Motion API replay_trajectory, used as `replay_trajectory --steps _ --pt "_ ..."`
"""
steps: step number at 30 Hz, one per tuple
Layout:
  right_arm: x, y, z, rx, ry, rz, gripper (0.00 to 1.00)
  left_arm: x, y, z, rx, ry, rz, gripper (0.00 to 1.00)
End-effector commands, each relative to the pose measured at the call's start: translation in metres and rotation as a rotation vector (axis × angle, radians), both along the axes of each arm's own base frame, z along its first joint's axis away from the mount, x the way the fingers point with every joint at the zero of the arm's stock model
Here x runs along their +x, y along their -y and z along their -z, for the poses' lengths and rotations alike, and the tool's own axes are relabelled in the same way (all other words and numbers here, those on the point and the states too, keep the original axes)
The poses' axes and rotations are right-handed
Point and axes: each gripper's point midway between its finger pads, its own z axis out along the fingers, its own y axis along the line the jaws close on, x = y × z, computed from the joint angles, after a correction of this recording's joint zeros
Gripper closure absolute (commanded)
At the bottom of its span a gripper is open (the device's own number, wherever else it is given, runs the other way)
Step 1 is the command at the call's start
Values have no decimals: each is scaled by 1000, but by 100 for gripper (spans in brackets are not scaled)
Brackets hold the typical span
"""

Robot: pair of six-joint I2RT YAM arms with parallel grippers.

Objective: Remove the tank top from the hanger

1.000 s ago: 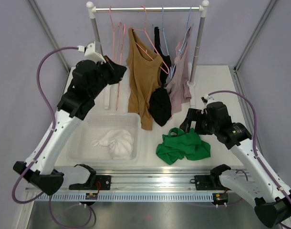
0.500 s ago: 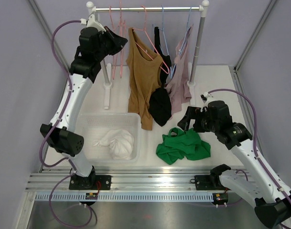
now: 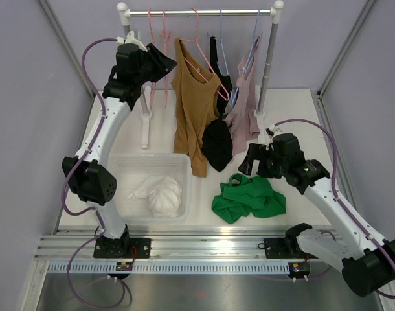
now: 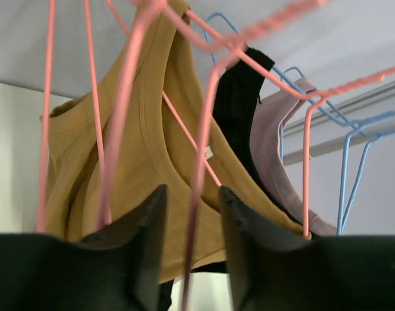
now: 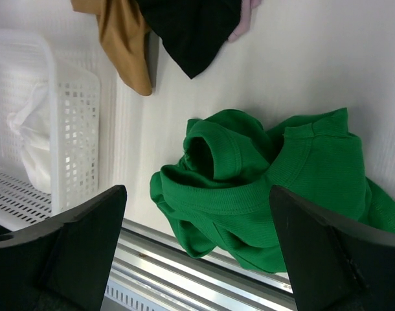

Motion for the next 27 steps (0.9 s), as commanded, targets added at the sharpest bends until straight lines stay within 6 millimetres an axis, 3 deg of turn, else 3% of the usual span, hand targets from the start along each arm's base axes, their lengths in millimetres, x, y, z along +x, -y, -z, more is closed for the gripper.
replay_trajectory --steps 1,3,4,5,7,8,9,10,11,12,13,16,17,19,20,22,23,25,26,27 --pt "12 -1 7 -6 -7 49 1 -35 -2 -75 -46 186 35 54" --pt "12 -6 26 -34 -70 51 1 -51 -3 -93 -51 222 56 39" --pt "13 -6 33 -69 -85 65 0 -58 -4 -99 -47 236 64 24" --pt "7 -18 49 -112 -129 33 0 -67 -2 -100 -45 239 85 1" --pt "8 -16 64 -216 -151 60 0 -100 -4 -126 -33 306 105 1" --pt "6 -18 80 -261 -199 61 0 -110 -9 -132 -20 321 79 1" --pt "4 -19 87 -306 -206 60 1 -117 -11 -125 -2 314 74 1" --pt "4 -20 91 -331 -208 68 1 -145 -18 -145 -11 369 68 1" --pt "3 -21 102 -362 -233 73 0 -154 -24 -146 -7 378 49 1" --pt "0 -25 108 -385 -232 64 0 -158 -27 -132 10 356 38 1" --pt "-2 -25 116 -412 -243 62 1 -186 -38 -149 4 404 16 1" --pt "-16 -28 142 -505 -299 46 1 -213 -52 -136 46 397 -9 1" --pt "-22 -29 154 -533 -329 43 1 -237 -60 -144 45 433 -18 1" --pt "-34 -39 167 -555 -345 13 0 -249 -67 -125 82 407 -26 1" --pt "-39 -38 178 -588 -368 6 1 -270 -74 -131 82 442 -37 1" --pt "-47 -41 189 -621 -371 -6 1 -278 -84 -106 142 392 -60 1" --pt "-49 -41 195 -628 -371 -6 14 -287 -89 -101 183 401 -62 1" --pt "-48 -48 189 -585 -340 -1 53 -290 -96 -69 257 319 -71 1" --pt "-44 -53 184 -550 -318 -4 92 -291 -100 -56 309 303 -68 1" --pt "-42 -55 177 -531 -300 -1 100 -302 -105 -51 331 314 -74 1"
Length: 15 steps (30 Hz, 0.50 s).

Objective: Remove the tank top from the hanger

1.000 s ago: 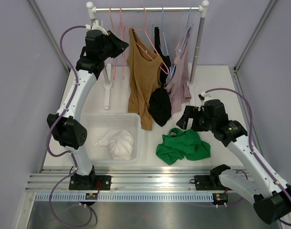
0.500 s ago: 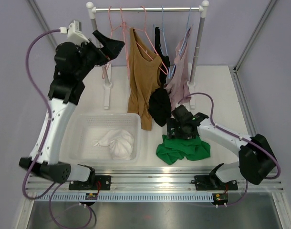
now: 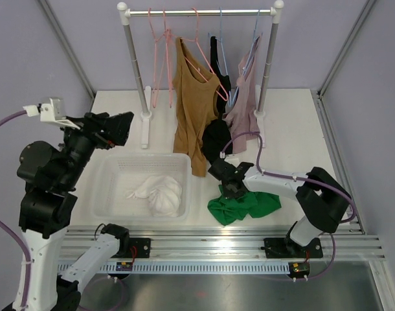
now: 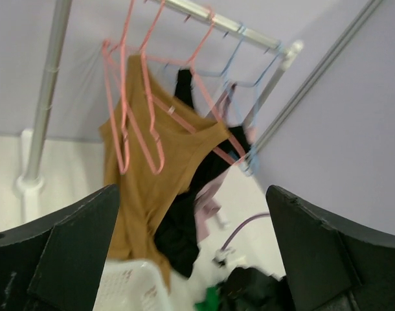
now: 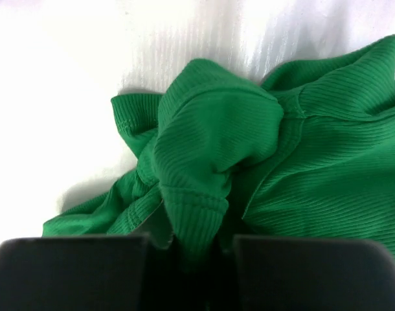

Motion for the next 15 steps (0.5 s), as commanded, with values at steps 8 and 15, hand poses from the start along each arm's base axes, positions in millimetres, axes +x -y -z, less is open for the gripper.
replay_trajectory --steps 8,15 --pt "12 -15 -125 219 223 -15 100 -27 -65 128 220 -119 -285 1" --pt "22 -53 -227 408 333 -158 100 -46 -109 153 169 -58 -506 1"
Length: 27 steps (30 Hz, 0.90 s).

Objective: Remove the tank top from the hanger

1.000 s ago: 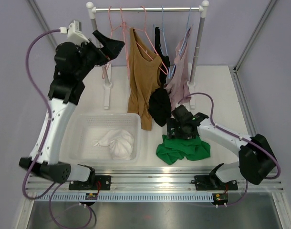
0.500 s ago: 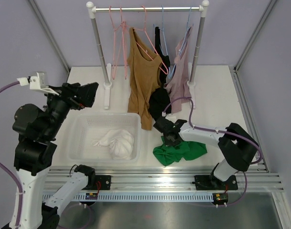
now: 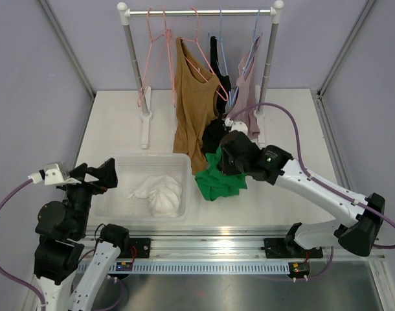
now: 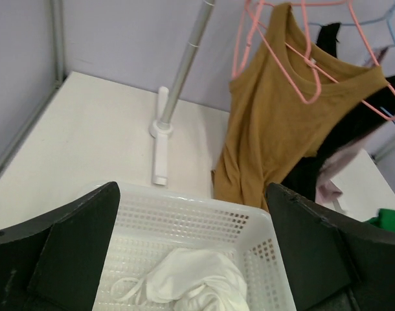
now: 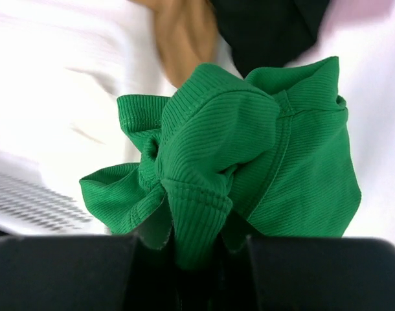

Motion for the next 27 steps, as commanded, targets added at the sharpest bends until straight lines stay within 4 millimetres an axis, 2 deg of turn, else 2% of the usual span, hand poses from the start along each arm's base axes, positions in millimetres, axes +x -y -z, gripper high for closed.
replay_trajectory --steps 1,2,4,5,6,7,8,9,10,11,12,13,14,15,16,17,18,19,20,21,22,25,27 --pt "0 -24 -55 84 80 -116 100 2 -34 7 -7 42 -196 1" --pt "1 -38 -78 151 105 -155 100 -3 -37 5 -21 66 -205 1" --pt "1 -57 -93 202 114 -214 100 -6 -42 9 -32 73 -228 1" --pt "0 -73 -113 272 128 -264 100 -9 -44 7 -43 88 -233 1" --pt "-1 -83 -120 299 130 -289 100 -10 -45 8 -46 94 -242 1" --pt "-1 -99 -115 300 111 -322 100 -10 -46 9 -48 94 -248 1" --pt "2 -113 -132 342 138 -343 100 -11 -47 10 -51 97 -253 1" --pt "-1 -125 -133 353 126 -378 100 -11 -48 11 -51 97 -256 1" --pt "4 -142 -119 326 105 -391 100 -11 -48 11 -51 96 -257 1" --pt "0 -157 -134 349 132 -417 100 -11 -49 12 -50 93 -264 1" --pt "1 -167 -134 347 135 -428 100 -10 -49 12 -50 90 -268 1" --pt "5 -183 -118 327 113 -435 100 -10 -50 12 -51 89 -269 1" --pt "2 -199 -129 359 136 -455 100 -9 -50 13 -52 89 -274 1" --pt "3 -209 -126 360 135 -463 100 -9 -50 13 -49 86 -276 1" --pt "11 -222 -102 314 114 -446 100 -9 -51 13 -50 88 -282 1" --pt "12 -233 -110 324 137 -445 98 -8 -52 14 -52 81 -289 1" --pt "13 -240 -104 308 134 -452 90 -9 -56 15 -58 78 -313 1" --pt "16 -252 -81 268 107 -454 63 -10 -59 16 -66 77 -331 1" --pt "17 -256 -87 265 117 -451 54 -10 -62 18 -86 71 -350 1" --pt "13 -261 -85 258 117 -464 43 -13 -68 18 -98 68 -386 1" --pt "12 -265 -80 248 113 -477 1 -14 -69 17 -112 73 -396 1" --pt "13 -264 -103 283 151 -478 1 -14 -68 17 -123 78 -391 1" --pt "16 -253 -129 294 208 -458 0 -13 -66 16 -117 80 -374 1"
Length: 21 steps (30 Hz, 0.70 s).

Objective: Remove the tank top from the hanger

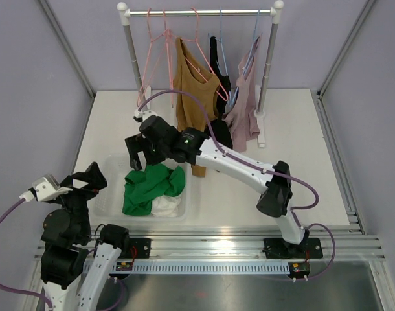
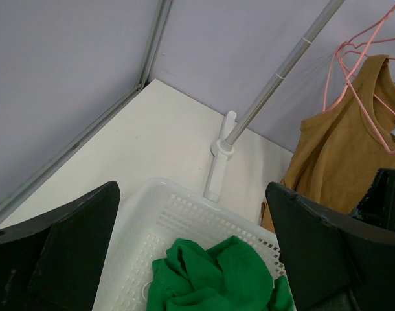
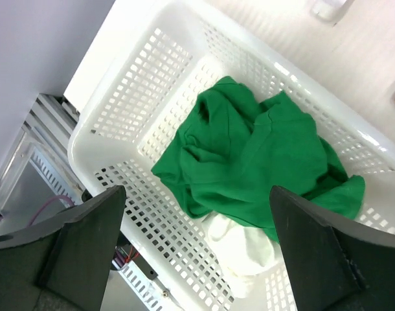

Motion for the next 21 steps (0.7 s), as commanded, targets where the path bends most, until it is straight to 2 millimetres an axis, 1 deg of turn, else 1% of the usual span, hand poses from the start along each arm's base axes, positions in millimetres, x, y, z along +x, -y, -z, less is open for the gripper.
replay_trajectory --steps 1,2,3,4,5,6,7,8,9,10,11,12,13,14,15,16,17,18,19,20,21 --pt "6 17 -99 148 157 33 1 -1 -5 -13 -34 55 -33 1" --pt "8 25 -108 148 181 56 0 1 -3 -13 -23 48 -22 1" --pt "9 32 -115 149 203 64 0 4 5 -13 -11 41 20 1" --pt "5 48 -139 181 234 79 1 8 11 -15 0 40 52 1" --pt "9 59 -136 160 258 116 0 10 16 -18 16 39 84 1" --pt "5 79 -160 193 298 135 1 20 31 -16 31 8 156 1" --pt "12 93 -151 154 326 190 0 22 38 -20 32 3 192 1" --pt "14 107 -154 148 348 221 1 26 44 -21 32 -12 223 1" --pt "10 130 -172 166 388 250 1 38 58 -16 37 -61 283 1" --pt "16 149 -157 102 412 314 1 39 64 -24 30 -61 315 1" --pt "16 163 -155 81 425 348 1 44 71 -25 26 -80 344 1" --pt "12 185 -166 90 445 382 1 48 82 -27 17 -93 396 1" --pt "14 204 -147 14 454 431 0 59 91 -24 -1 -137 426 1" --pt "14 218 -142 -11 457 459 0 60 97 -36 -12 -122 457 1" --pt "9 237 -147 2 458 494 0 61 108 -41 -24 -120 513 1" --pt "7 252 -126 -74 455 514 1 69 117 -45 -45 -124 546 1" --pt "6 263 -119 -98 449 528 0 66 126 -61 -51 -93 597 1" --pt "1 278 -119 -87 441 547 1 68 129 -69 -60 -84 612 1" --pt "-2 288 -97 -141 419 545 1 75 137 -72 -72 -100 635 1" --pt "-6 295 -89 -141 400 552 1 76 141 -81 -74 -92 655 1" --pt "-11 307 -88 -123 392 565 0 75 145 -102 -74 -58 673 1"
